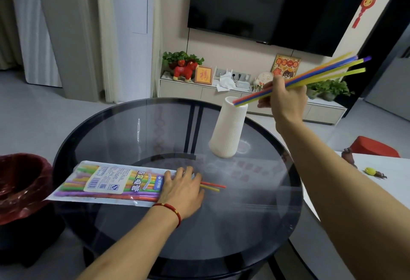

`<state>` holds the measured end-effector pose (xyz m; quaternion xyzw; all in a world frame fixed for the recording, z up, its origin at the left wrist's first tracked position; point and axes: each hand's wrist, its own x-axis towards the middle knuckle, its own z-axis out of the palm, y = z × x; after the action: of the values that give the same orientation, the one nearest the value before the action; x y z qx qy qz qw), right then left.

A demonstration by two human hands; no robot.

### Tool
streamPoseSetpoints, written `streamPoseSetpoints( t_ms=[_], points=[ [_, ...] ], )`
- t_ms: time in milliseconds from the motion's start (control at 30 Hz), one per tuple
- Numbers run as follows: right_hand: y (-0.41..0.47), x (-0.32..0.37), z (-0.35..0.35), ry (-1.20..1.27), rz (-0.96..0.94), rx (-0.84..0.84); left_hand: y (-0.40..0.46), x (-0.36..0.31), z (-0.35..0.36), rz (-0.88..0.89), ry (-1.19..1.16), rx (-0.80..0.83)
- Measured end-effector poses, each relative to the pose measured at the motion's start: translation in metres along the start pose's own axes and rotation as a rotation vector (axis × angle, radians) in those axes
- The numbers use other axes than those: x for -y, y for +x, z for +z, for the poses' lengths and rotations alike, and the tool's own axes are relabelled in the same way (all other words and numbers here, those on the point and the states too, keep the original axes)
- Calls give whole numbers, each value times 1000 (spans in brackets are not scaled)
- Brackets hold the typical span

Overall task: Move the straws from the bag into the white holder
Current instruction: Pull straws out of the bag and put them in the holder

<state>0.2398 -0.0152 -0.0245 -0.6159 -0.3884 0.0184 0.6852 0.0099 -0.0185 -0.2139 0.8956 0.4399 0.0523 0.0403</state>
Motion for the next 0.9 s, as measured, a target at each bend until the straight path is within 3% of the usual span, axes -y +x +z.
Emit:
streamPoseSetpoints(
  t_ms=[100, 200, 400, 567, 667, 833, 900],
  points=[
    [17, 0, 15, -20, 48, -84, 0, 1, 1, 2, -4, -4],
    [27, -8, 29, -190, 35, -73, 0, 2, 2, 10, -11, -11],
    [31, -19, 50, -460, 227, 301, 3, 2, 2, 7, -25, 6],
    [30, -14, 45, -436, 347, 457, 1, 1, 0, 19, -36, -20],
    [22, -9, 35, -389, 255, 473, 1, 2, 1, 29, -56, -39],
    [-10, -22, 9, -387, -115, 168, 3, 11, -6, 34, -58, -75],
    [-37, -38, -4, -445, -178, 303, 1, 20, -10, 35, -30, -70]
  ],
)
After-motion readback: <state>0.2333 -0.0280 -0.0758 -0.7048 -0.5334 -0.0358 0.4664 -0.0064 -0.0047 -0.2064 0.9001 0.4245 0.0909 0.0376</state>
